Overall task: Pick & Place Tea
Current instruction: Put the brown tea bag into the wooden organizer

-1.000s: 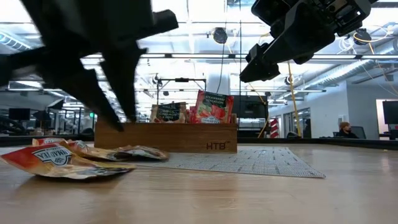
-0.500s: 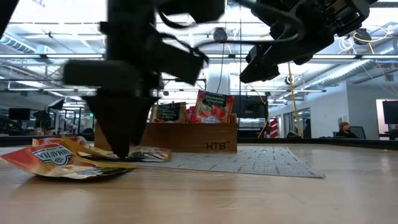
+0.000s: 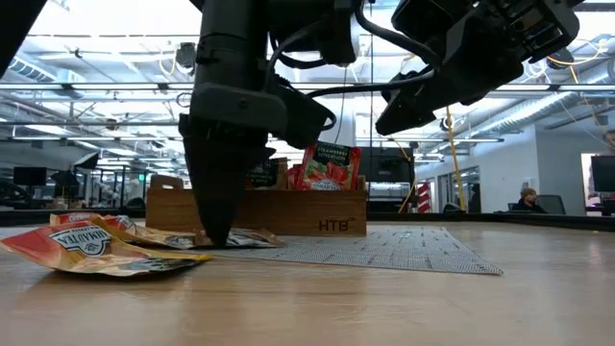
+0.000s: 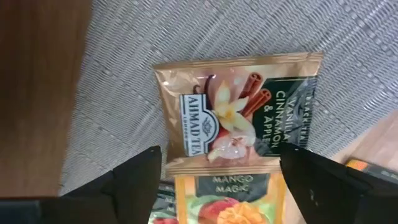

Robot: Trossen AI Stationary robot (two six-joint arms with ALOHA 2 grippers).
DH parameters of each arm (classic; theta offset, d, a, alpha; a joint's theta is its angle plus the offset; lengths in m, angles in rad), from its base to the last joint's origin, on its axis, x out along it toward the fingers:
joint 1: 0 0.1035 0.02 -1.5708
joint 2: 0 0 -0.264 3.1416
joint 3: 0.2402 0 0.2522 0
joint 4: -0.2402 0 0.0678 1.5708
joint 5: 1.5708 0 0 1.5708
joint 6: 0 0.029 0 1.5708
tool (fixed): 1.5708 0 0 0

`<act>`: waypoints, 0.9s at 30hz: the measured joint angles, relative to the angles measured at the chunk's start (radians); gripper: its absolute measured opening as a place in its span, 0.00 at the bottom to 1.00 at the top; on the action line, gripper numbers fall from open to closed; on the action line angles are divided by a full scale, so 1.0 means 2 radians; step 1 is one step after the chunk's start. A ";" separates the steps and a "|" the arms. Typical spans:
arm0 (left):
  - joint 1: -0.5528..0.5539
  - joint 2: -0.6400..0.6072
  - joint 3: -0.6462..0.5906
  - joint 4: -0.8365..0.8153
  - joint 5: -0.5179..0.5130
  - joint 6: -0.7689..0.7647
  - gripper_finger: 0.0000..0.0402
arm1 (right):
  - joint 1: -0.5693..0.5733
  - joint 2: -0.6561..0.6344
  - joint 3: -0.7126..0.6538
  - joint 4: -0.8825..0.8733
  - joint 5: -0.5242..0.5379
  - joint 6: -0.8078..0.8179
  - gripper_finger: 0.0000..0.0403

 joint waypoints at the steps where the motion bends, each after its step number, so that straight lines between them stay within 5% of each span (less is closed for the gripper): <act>1: 0.000 0.000 0.000 0.000 -0.006 0.001 0.81 | 0.000 0.000 0.000 0.000 0.000 -0.002 0.65; 8: -0.003 0.000 -0.007 0.014 -0.045 0.011 0.81 | 0.000 0.000 0.000 0.000 0.000 -0.008 0.65; 18: 0.004 -0.004 -0.039 0.076 -0.011 0.058 0.72 | 0.000 0.000 0.000 0.000 0.000 -0.008 0.65; 22: 0.004 -0.003 -0.039 0.085 0.004 0.070 0.58 | 0.000 0.000 0.000 0.002 -0.001 -0.008 0.65; 27: 0.003 -0.002 -0.040 0.086 0.010 0.076 0.29 | 0.000 0.000 0.000 0.003 -0.001 -0.009 0.65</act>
